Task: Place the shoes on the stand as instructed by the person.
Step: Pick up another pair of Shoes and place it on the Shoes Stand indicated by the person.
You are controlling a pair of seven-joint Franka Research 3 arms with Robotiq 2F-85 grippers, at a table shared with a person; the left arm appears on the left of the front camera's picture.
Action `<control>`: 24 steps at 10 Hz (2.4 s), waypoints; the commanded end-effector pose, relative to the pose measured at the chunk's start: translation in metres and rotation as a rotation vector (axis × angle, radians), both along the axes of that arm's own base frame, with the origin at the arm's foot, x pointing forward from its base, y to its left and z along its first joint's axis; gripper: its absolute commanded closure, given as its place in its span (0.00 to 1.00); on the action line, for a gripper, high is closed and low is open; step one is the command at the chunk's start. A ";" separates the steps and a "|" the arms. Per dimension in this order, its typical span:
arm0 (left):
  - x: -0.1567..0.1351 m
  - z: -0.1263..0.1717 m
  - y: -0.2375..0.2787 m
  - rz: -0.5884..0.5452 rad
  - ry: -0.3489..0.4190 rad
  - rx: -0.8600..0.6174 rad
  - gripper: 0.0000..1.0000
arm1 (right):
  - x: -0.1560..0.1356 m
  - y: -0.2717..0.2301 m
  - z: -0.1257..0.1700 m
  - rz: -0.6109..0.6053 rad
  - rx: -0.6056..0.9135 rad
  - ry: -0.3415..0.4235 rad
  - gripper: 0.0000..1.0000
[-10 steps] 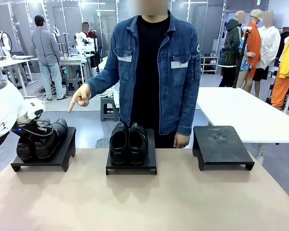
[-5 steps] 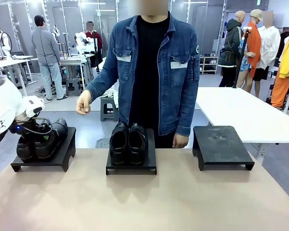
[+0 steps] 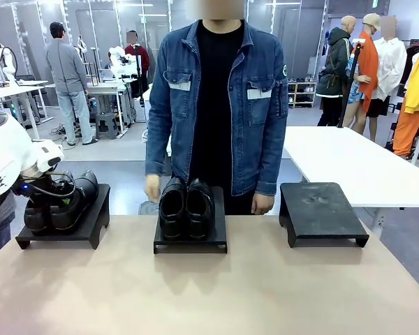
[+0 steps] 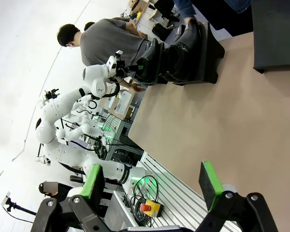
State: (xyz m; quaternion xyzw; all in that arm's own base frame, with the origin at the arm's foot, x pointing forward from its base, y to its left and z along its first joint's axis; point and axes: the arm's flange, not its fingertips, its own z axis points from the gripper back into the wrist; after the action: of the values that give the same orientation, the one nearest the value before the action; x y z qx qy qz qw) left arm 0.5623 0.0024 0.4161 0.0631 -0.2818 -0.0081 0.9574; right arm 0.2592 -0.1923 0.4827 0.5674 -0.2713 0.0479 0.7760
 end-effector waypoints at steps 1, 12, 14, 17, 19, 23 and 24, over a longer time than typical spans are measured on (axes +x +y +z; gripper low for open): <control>0.005 0.002 0.001 -0.003 -0.008 -0.005 0.00 | 0.000 -0.001 0.001 0.003 0.005 -0.023 0.00; -0.081 0.084 0.077 -0.125 0.141 -0.316 0.00 | 0.000 -0.001 0.001 0.003 0.005 -0.023 0.00; -0.129 0.106 0.126 -0.244 0.169 -0.486 0.00 | 0.000 -0.001 0.001 0.003 0.005 -0.023 0.00; -0.178 0.078 0.186 -0.483 0.224 -0.813 0.00 | 0.000 -0.001 0.001 0.003 0.005 -0.023 0.00; -0.201 0.042 0.206 -0.601 0.175 -1.014 0.00 | 0.000 -0.001 0.001 0.003 0.005 -0.023 0.00; -0.227 -0.010 0.241 -0.640 0.061 -1.204 0.00 | 0.000 -0.001 0.001 0.003 0.005 -0.023 0.00; -0.230 -0.017 0.255 -0.633 0.045 -1.250 0.00 | 0.000 -0.001 0.001 0.003 0.005 -0.023 0.00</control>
State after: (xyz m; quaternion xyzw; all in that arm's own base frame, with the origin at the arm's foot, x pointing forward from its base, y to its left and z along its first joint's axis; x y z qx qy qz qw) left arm 0.3240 0.2395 0.3946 -0.5678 -0.2134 -0.1206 0.7858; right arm 0.2596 -0.1919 0.4825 0.5673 -0.2705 0.0481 0.7763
